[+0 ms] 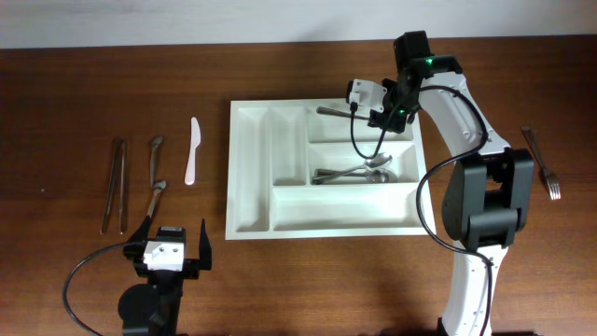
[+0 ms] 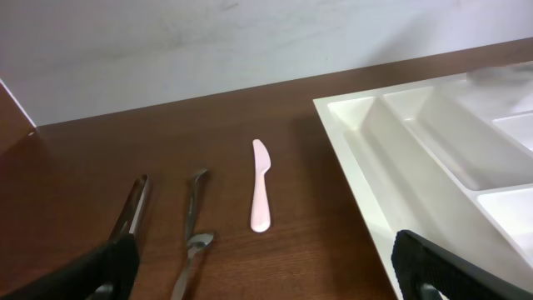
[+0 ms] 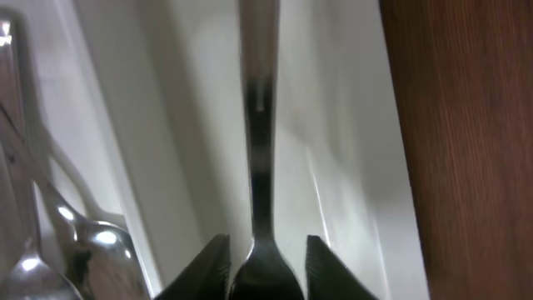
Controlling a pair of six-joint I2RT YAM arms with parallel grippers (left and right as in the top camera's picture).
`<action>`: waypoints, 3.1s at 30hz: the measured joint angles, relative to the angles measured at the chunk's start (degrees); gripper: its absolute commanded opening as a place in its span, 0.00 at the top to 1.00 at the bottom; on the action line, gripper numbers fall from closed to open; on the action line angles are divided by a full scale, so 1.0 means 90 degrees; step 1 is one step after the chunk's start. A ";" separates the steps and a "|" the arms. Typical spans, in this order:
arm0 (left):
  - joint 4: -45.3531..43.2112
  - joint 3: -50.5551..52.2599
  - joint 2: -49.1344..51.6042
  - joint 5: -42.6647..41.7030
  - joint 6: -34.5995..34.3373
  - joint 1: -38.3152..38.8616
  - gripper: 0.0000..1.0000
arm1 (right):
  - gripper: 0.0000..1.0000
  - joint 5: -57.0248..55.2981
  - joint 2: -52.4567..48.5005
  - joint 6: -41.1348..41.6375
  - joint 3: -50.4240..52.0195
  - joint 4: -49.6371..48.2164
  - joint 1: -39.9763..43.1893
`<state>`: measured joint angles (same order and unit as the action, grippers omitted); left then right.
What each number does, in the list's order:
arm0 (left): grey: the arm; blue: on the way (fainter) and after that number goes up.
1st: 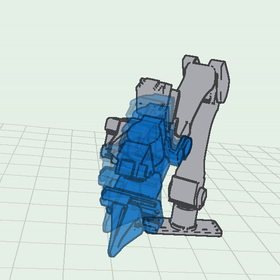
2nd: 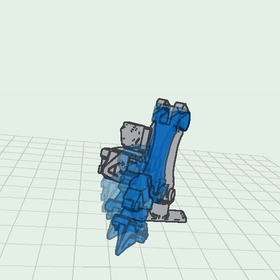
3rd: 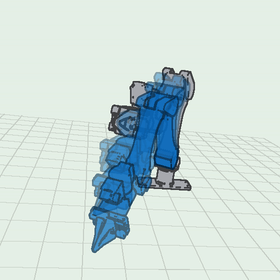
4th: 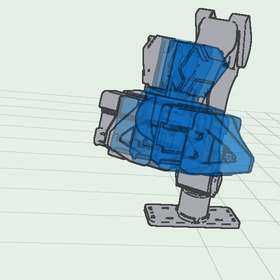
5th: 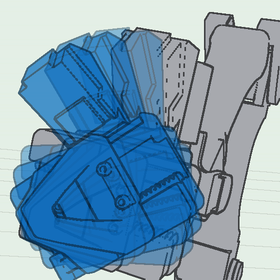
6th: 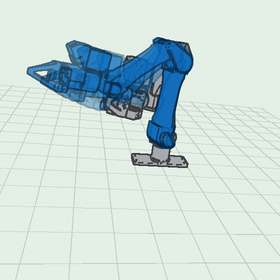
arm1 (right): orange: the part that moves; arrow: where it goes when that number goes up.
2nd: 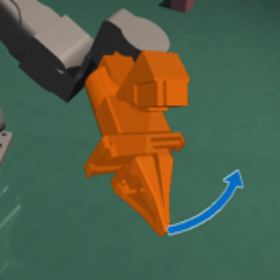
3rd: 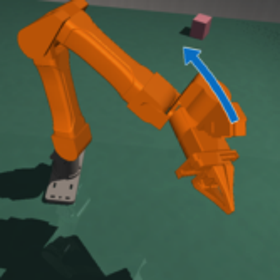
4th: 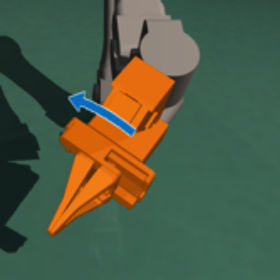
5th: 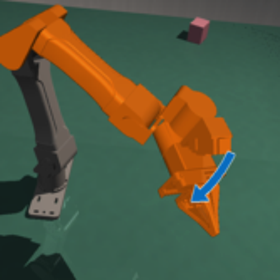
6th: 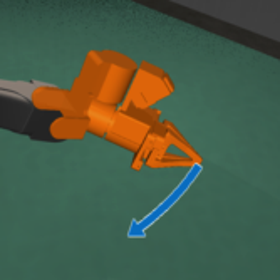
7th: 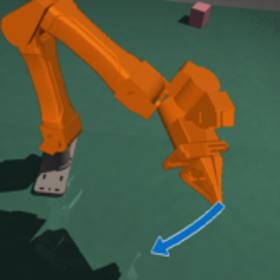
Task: Pack container
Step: 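Carry the fork into the tray's upper right compartment and release, then move the right gripper to the remaining fork and grasp it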
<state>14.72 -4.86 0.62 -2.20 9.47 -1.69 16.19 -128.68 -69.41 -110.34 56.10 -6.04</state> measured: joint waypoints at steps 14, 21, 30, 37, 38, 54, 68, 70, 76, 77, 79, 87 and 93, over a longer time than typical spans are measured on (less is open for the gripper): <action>0.0000 0.0000 0.0000 0.0000 0.0000 0.0000 0.01 | 0.37 -0.0199 0.0005 0.1851 -0.0449 0.0085 0.0347; 0.0000 0.0000 0.0000 0.0000 0.0000 0.0000 0.01 | 0.31 -0.1258 0.0148 0.3009 -0.1727 0.1379 0.1685; 0.0000 0.0000 0.0000 0.0000 0.0000 0.0000 0.01 | 0.39 -0.1632 0.0175 0.3215 -0.1775 0.1603 0.3745; 0.0000 0.0000 0.0000 0.0000 0.0000 0.0000 0.01 | 0.48 -0.1438 0.0172 0.3232 -0.1775 0.1525 0.4843; 0.0002 0.0000 0.0000 0.0000 0.0000 0.0000 0.01 | 0.48 -0.1433 0.0170 0.3232 -0.1775 0.1528 0.4940; 0.0000 0.0000 0.0000 0.0000 0.0000 0.0000 0.01 | 0.49 -0.1362 0.0002 0.2829 0.0444 -0.0245 0.5190; 0.0000 0.0000 0.0000 0.0000 0.0000 0.0000 0.01 | 0.53 -0.1287 -0.0012 0.2829 0.1426 -0.1134 0.5161; 0.0000 0.0000 0.0000 0.0000 0.0000 0.0000 0.01 | 0.57 -0.1280 -0.0019 0.2851 0.1447 -0.1197 0.5136; 0.0000 0.0000 0.0000 0.0000 0.0000 0.0000 0.01 | 0.76 -0.1202 -0.0032 0.3087 0.1450 -0.1241 0.5088; 0.0000 0.0000 0.0000 0.0000 0.0000 0.0000 0.01 | 0.77 -0.1192 -0.0039 0.3145 0.1450 -0.1253 0.5088; 0.0000 0.0000 0.0000 0.0000 0.0000 0.0000 0.01 | 0.80 -0.1192 -0.0044 0.3206 0.1452 -0.1273 0.5088; 0.0000 0.0000 0.0000 0.0000 0.0000 0.0000 0.01 | 0.90 -0.1190 -0.0046 0.3417 0.1450 -0.1270 0.5071; 0.0000 0.0000 0.0000 0.0000 0.0000 0.0000 0.01 | 0.94 -0.1195 -0.0044 0.3687 0.1098 -0.1168 0.4869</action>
<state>14.72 -4.86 0.62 -2.20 9.47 -1.69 5.43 -129.08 -36.23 -100.47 45.58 37.78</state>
